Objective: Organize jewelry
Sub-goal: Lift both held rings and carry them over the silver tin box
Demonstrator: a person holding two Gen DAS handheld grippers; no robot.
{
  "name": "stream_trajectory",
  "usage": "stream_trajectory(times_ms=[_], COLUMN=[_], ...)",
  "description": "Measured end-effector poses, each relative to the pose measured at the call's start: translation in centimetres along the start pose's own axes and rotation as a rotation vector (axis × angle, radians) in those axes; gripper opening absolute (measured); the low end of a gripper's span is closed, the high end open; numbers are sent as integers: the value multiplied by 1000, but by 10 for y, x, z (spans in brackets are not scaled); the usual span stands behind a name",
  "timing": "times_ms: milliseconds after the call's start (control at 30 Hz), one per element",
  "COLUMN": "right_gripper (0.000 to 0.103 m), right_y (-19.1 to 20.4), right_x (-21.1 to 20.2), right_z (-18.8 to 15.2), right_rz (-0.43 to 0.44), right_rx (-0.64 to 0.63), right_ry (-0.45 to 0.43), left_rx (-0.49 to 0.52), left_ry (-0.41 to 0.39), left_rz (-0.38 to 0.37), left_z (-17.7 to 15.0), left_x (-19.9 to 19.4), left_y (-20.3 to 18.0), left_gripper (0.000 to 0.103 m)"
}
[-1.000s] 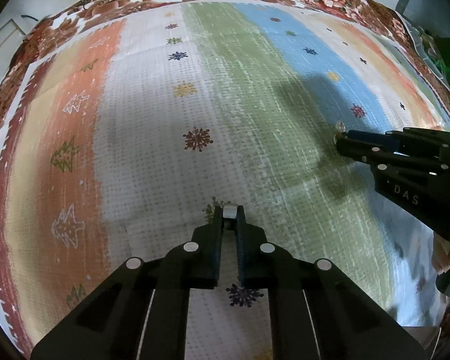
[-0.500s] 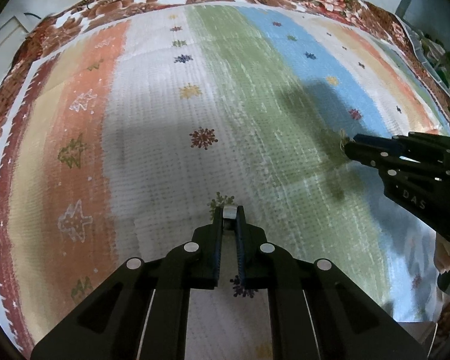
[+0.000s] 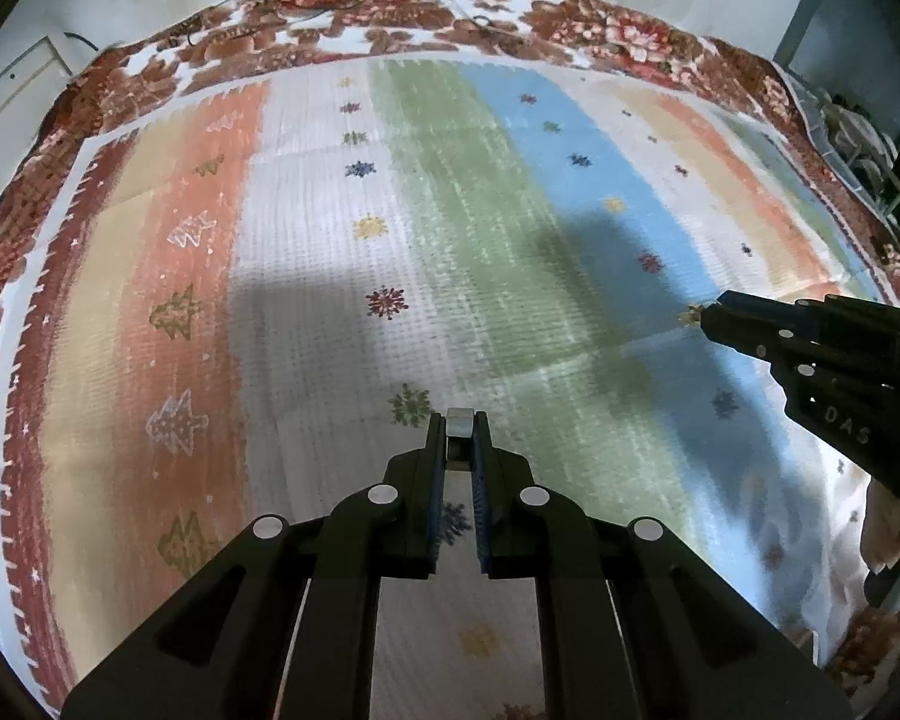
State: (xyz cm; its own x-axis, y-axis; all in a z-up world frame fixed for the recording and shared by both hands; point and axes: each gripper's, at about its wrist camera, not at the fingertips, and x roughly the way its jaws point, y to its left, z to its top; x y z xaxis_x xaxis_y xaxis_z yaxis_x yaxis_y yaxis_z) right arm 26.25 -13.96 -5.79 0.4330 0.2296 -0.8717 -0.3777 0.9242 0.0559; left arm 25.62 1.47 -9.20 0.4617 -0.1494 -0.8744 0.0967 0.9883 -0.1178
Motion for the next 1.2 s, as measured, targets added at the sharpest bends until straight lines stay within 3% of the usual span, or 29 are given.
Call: stream_trajectory(times_ms=[300,467,733,1200], right_gripper=[15,15,15,15], right_y=[11,21,23,38], right_x=[-50,-69,-92,-132], right_z=[-9,-26,-44,-78], right_rz=[42,24,22,58], right_rx=[23,6,37,38], right_ry=[-73,-91,-107,-147], left_rx=[-30,-36,-37,-64], left_ry=[-51,-74,-129,-193], left_rz=[-9,-11,38,-8], left_z=[-10,-14,-30,-69], left_x=[-33,-49,-76,-120], left_y=[-7,-15,-28,-39], left_gripper=[8,8,8,8])
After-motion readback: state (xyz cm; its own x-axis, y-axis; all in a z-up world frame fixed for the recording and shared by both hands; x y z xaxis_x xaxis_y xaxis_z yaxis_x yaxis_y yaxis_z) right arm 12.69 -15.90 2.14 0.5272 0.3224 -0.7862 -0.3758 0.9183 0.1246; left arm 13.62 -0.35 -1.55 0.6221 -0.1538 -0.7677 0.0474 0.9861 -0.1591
